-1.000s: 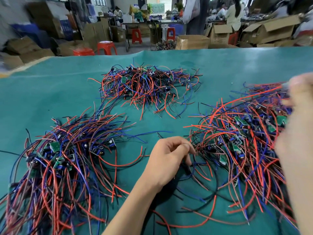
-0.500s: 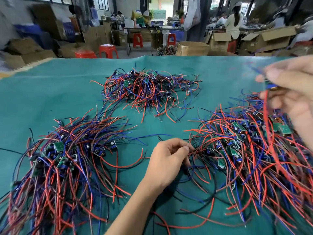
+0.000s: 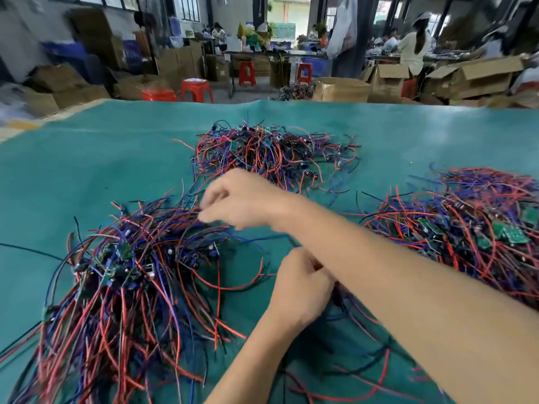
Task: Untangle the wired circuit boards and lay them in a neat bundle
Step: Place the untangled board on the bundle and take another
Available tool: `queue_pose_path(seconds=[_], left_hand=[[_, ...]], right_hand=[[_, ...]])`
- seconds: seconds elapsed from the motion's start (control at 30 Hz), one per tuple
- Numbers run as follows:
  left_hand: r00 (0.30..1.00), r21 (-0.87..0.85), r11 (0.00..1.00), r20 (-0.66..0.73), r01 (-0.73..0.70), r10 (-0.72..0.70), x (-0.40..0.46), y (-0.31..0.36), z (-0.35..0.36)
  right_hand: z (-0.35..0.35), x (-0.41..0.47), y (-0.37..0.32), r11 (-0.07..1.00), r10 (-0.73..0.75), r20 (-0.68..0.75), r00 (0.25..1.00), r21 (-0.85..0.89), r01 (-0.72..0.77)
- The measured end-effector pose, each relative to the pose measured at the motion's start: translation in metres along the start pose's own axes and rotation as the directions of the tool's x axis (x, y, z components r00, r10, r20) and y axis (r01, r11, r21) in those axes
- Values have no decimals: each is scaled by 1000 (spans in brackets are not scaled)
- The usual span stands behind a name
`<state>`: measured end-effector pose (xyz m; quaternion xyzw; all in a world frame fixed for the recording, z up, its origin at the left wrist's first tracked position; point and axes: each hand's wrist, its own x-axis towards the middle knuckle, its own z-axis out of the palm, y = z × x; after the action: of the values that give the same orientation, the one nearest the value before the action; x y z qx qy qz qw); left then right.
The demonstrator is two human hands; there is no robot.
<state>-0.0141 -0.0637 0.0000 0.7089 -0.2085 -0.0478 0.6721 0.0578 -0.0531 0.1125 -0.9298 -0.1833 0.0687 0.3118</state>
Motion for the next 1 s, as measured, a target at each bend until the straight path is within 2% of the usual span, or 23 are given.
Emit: queue_pose_path(seconds=[0.07,0.17,0.27,0.43,0.5,0.6,0.7,0.83,0.9,0.93,1.0], left_hand=[[1000,-7,1000,-11,16,-16,0,-2,0],[997,-29,997,3,78,-78,0,-5,-2],[998,9,997,4,70,-70,1,-3,-1],[996,0,996,8,89,-89,0,2,-1],[996,24,996,6,90,-90,0,2,-2],[995,-22,997,-69,77,-79,1,2,-2],[979,-182,980,-170,82,-113,3,2,-2],[954,-256,958,-234,128,-190,5,6,-3],[946,-261,954,-245,147,-213,4,8,-5],[943,-269,951,-248,152,-221,3,8,-5],[933,-288,943,-262,170,-248,4,11,-7]], right_hand=[[-19,15,42,967,133,-135,982,-200,-159],[-46,18,103,862,312,-300,901,-309,-402],[-50,9,137,847,402,-253,880,-262,-463],[-45,6,153,875,428,-360,829,-65,-480],[-49,1,152,883,454,-410,791,92,-460],[-58,-19,142,873,466,-455,759,376,-311],[-54,-63,125,755,458,-433,776,650,-83],[-28,-123,115,632,397,-401,825,772,71],[-14,-140,114,524,368,-304,879,848,74],[-9,-145,116,506,348,-249,904,862,42],[-2,-149,117,592,302,-171,938,804,-44]])
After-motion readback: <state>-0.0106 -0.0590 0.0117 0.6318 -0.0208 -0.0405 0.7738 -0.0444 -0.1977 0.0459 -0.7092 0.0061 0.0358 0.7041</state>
